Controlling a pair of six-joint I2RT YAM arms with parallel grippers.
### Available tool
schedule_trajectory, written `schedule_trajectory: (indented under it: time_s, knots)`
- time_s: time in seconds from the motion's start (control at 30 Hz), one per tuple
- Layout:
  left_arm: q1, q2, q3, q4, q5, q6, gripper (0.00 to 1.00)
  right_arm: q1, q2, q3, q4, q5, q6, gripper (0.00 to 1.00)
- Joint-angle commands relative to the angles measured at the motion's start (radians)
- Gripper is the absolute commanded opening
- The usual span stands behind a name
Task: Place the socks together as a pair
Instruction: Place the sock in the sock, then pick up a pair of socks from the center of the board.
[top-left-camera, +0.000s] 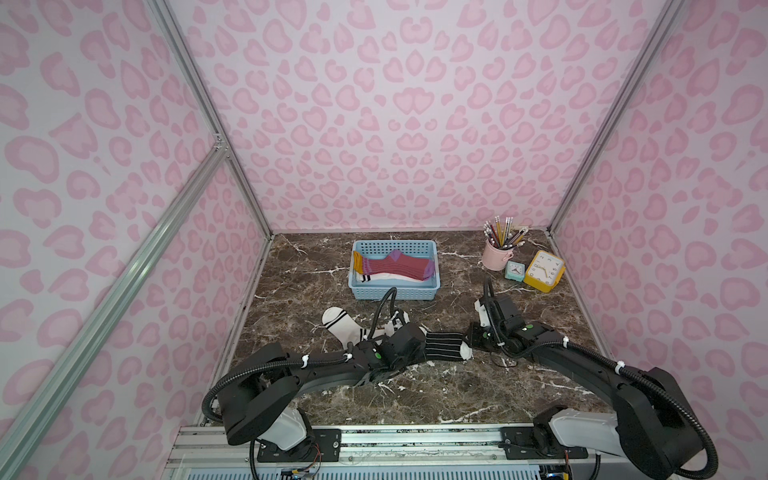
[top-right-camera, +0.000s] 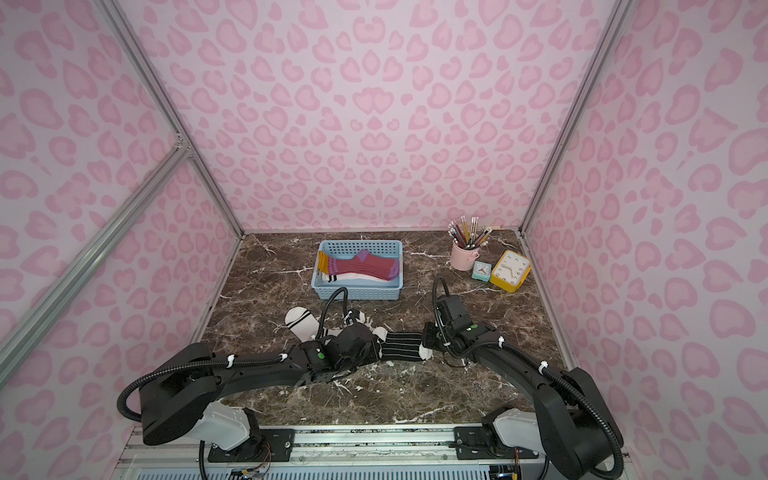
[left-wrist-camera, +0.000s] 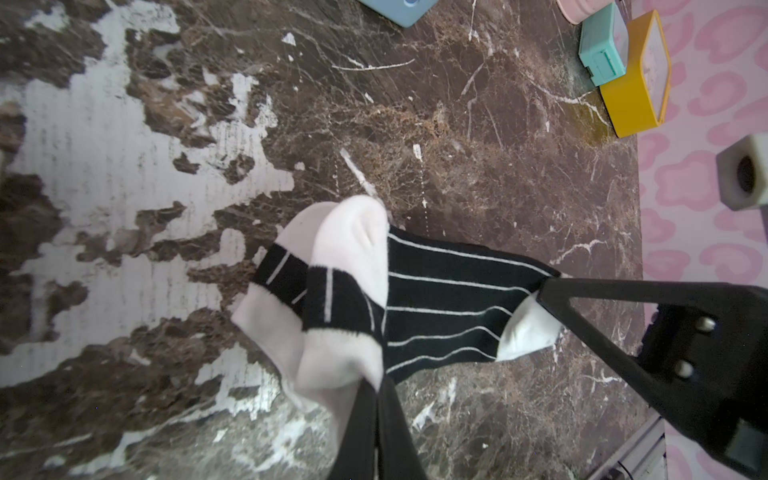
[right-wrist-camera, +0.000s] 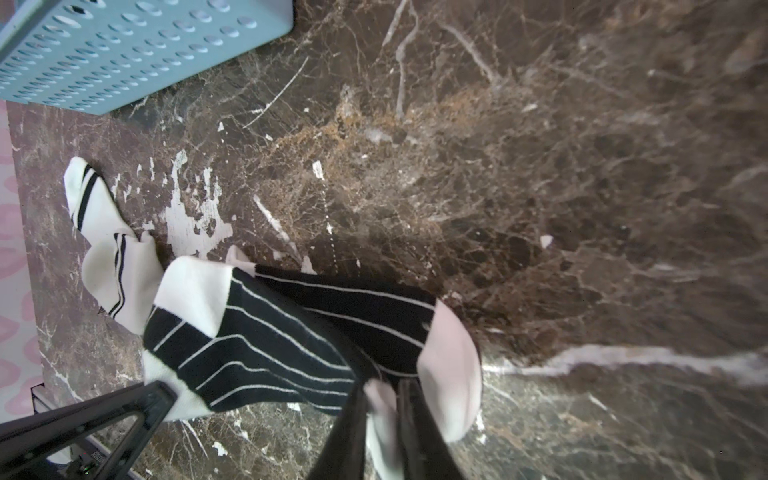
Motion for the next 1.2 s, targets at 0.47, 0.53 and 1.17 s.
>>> schedule_trajectory:
  time_s: [0.47,0.53,1.17]
  knots:
    - [0.005,-0.008,0.043,-0.098,-0.048,0.027,0.44,0.019,-0.161,-0.089,-0.014,0.044,0.063,0.44]
    - [0.01,0.004,0.046,-0.094,-0.04,0.026,0.44,0.019,-0.159,-0.107,0.006,0.04,0.077,0.43]
    - [0.025,0.065,0.037,-0.063,-0.04,0.01,0.44,0.081,-0.054,-0.1,0.074,0.109,0.149,0.27]
